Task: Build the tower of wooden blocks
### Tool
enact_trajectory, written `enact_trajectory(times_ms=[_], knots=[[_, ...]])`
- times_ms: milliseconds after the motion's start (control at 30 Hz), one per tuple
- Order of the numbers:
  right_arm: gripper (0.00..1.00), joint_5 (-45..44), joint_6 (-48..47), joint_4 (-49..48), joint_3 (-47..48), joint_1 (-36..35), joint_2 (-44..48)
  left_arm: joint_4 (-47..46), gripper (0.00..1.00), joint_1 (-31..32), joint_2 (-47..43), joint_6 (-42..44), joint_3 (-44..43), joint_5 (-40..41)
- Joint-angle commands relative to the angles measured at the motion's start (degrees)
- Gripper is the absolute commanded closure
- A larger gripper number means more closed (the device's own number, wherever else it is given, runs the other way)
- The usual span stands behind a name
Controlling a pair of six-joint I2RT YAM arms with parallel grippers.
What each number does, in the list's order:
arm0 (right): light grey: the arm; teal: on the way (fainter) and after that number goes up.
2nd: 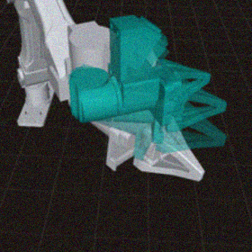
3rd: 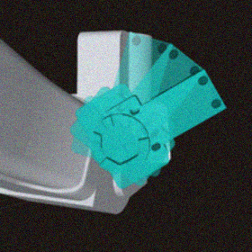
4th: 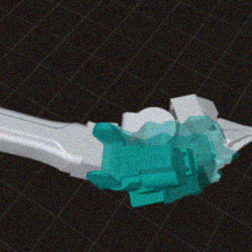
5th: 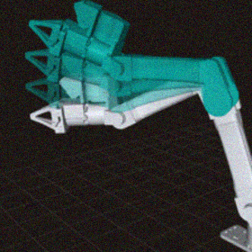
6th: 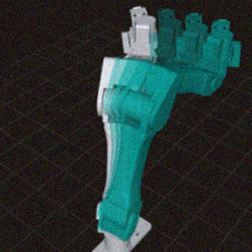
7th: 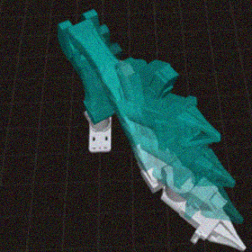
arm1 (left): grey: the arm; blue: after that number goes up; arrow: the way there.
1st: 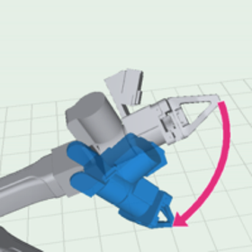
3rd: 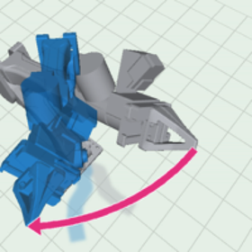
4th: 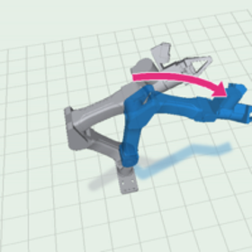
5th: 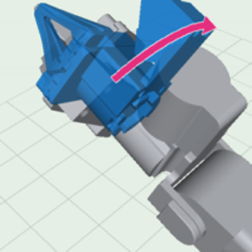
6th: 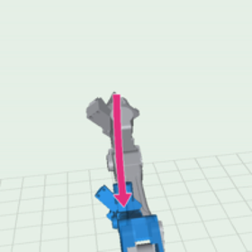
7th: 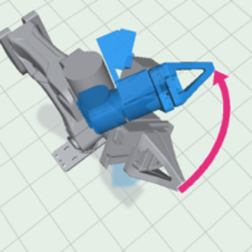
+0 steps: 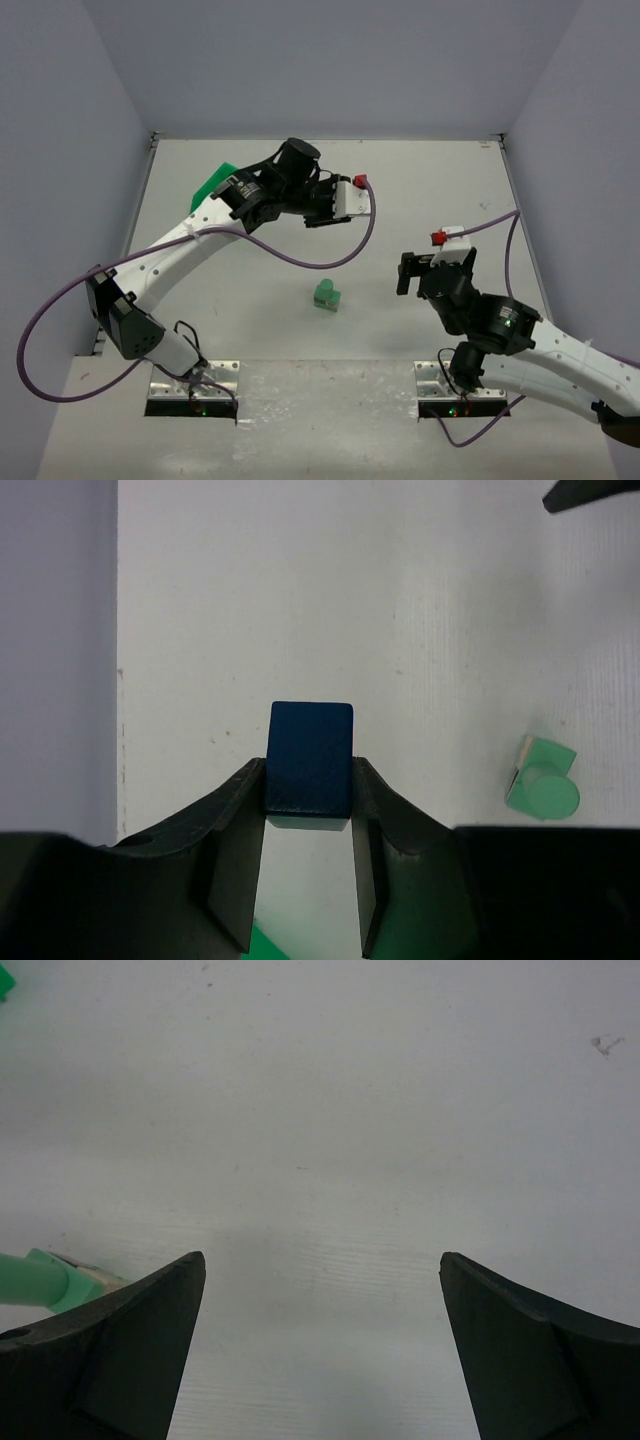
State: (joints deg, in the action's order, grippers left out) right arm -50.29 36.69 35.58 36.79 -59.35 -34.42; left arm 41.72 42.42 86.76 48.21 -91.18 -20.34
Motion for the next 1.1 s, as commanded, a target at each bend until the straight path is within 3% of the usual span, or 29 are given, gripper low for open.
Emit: enact_trajectory(times_ms=[0,167,333,533,633,867,1067], knots=[[0.01,-4.1,4.7,3.4,2.8,0.2,-3.7,10.7,1.0,0.5,-0.9,13.2,0.9,-1.2],[0.01,-2.9,7.3,6.5,3.7,0.4,-6.4,14.3,1.0,2.6,-5.8,18.3,7.4,-4.0],[0.01,-2.9,10.6,9.2,2.0,1.8,-6.4,18.4,1.0,4.2,-4.3,15.5,6.7,-8.4],[0.01,1.5,9.8,9.4,-0.9,12.8,-8.2,19.0,1.0,4.3,-3.2,13.0,6.4,-12.4],[0.01,2.7,11.1,9.4,-2.2,17.2,-9.8,18.3,1.0,4.7,-2.2,11.7,6.4,-12.0],[0.01,3.1,10.1,9.4,-2.1,17.8,-10.9,16.1,0.99,5.7,1.4,8.3,6.4,-9.3],[0.01,3.0,9.7,9.5,-2.9,17.9,-11.0,15.8,0.92,7.0,3.5,7.8,6.4,-8.0]])
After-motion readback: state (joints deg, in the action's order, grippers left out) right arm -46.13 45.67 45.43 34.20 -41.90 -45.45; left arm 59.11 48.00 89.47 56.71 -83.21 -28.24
